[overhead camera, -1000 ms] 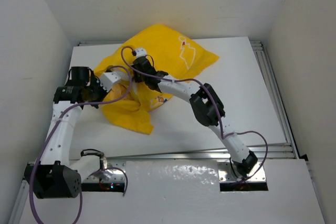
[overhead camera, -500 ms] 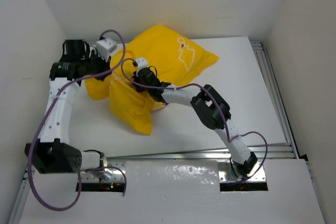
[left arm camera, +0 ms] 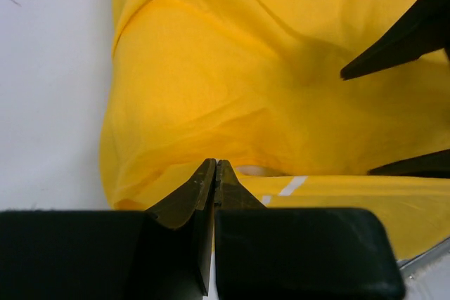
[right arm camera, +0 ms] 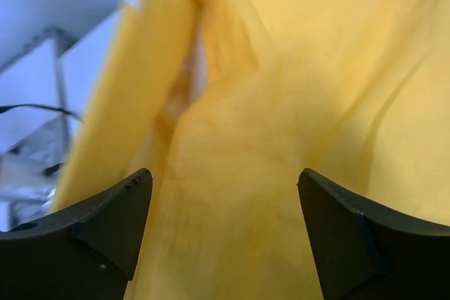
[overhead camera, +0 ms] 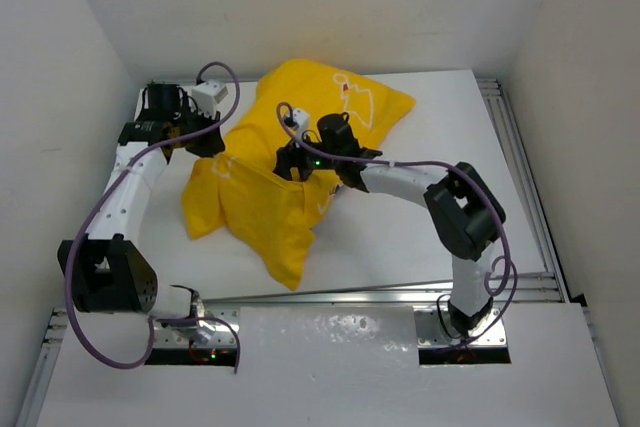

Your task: Put the pillow into the pillowcase

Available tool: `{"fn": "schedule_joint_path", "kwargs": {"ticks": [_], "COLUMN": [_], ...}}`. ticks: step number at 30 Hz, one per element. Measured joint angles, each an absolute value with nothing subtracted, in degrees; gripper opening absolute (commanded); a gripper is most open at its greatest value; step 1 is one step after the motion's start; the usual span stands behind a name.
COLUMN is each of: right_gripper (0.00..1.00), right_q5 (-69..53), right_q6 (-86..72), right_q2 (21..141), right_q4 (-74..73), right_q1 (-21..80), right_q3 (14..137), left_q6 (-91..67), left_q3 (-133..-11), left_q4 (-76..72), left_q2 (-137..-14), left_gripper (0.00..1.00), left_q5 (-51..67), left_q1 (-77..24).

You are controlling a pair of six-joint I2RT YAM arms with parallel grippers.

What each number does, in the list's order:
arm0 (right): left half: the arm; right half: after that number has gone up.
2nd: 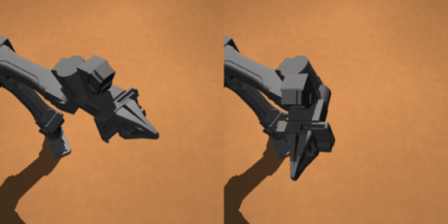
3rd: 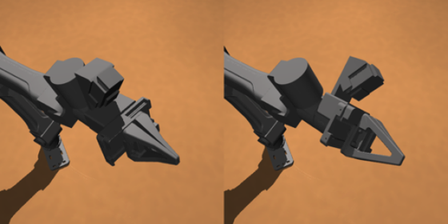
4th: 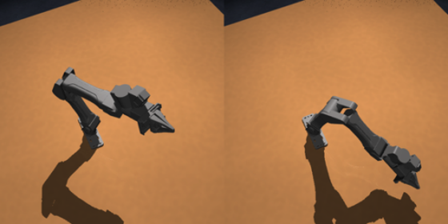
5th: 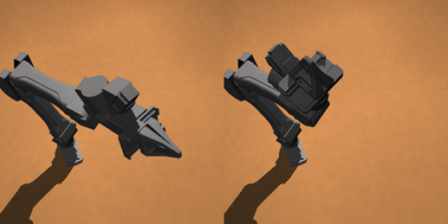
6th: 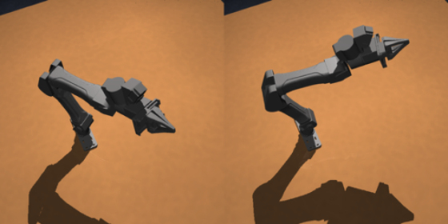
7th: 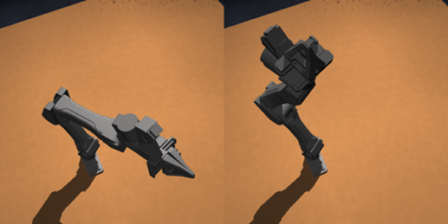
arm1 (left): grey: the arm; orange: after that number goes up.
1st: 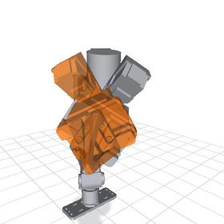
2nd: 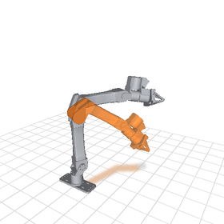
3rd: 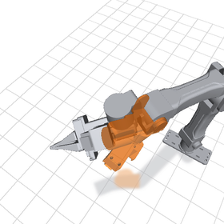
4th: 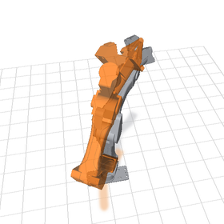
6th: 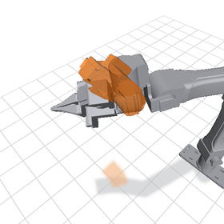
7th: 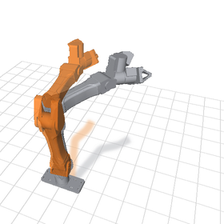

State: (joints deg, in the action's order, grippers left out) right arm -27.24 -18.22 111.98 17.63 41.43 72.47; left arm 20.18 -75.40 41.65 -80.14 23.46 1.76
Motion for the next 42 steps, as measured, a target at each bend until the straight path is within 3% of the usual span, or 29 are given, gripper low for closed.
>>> {"fn": "schedule_joint_path", "kwargs": {"ticks": [7, 12, 14, 22, 31, 34, 36, 38, 39, 42], "right_gripper": [0.77, 0.61, 0.69, 0.74, 0.78, 0.68, 0.49, 0.26, 0.04, 0.0], "right_q5": [-43.75, -49.89, -49.54, -43.31, -38.85, -37.17, -35.73, -34.2, -33.74, -33.71], "right_q6": [-24.05, -35.53, -36.62, -27.88, -15.44, -15.44, -16.21, -17.8, -18.41, -20.82], "right_q2": [110.61, 110.61, 110.54, 112.38, 123.57, 127.35, 129.27, 130.54, 131.02, 131.2], "right_q4": [23.83, 34.85, 35.22, 19.44, 6.74, 7.27, 7.97, 8.91, 9.32, 11.05], "right_q1": [38.87, 35.75, 34.2, 33.82, 48.18, 49.76, 49.19, 48.38, 48.03, 47.2], "right_q3": [70.28, 66.43, 67.07, 82.11, 93.73, 97.14, 98.98, 99.57, 99.57, 98.63], "left_q6": [18.9, 19.22, 19.46, 20.56, 21.32, 20.88, 20.71, 21.39, 22.06, 23.46], "left_q3": [-73.41, -70.87, -69.08, -67.37, -67.99, -68.01, -68.05, -68.2, -68.31, -68.38], "left_q4": [39.42, 37.12, 36.58, 36.03, 38.52, 39.48, 39.97, 40.53, 41.01, 42.59], "left_q2": [-79.48, -79.26, -79.26, -79.0, -74.87, -72.82, -72.23, -72.07, -72.03, -71.88], "left_gripper": [0.0, 0.0, 0.0, 0.0, 0.0, 0.0, 0.0, 0.0, 0.0, 0.03], "left_q5": [23.97, 22.74, 22.44, 22.87, 25.08, 25.17, 25.89, 27.46, 28.29, 29.3], "left_q1": [1.54, 1.54, 1.54, 1.48, 1.5, 1.56, 1.56, 1.56, 1.54, 1.48]}}
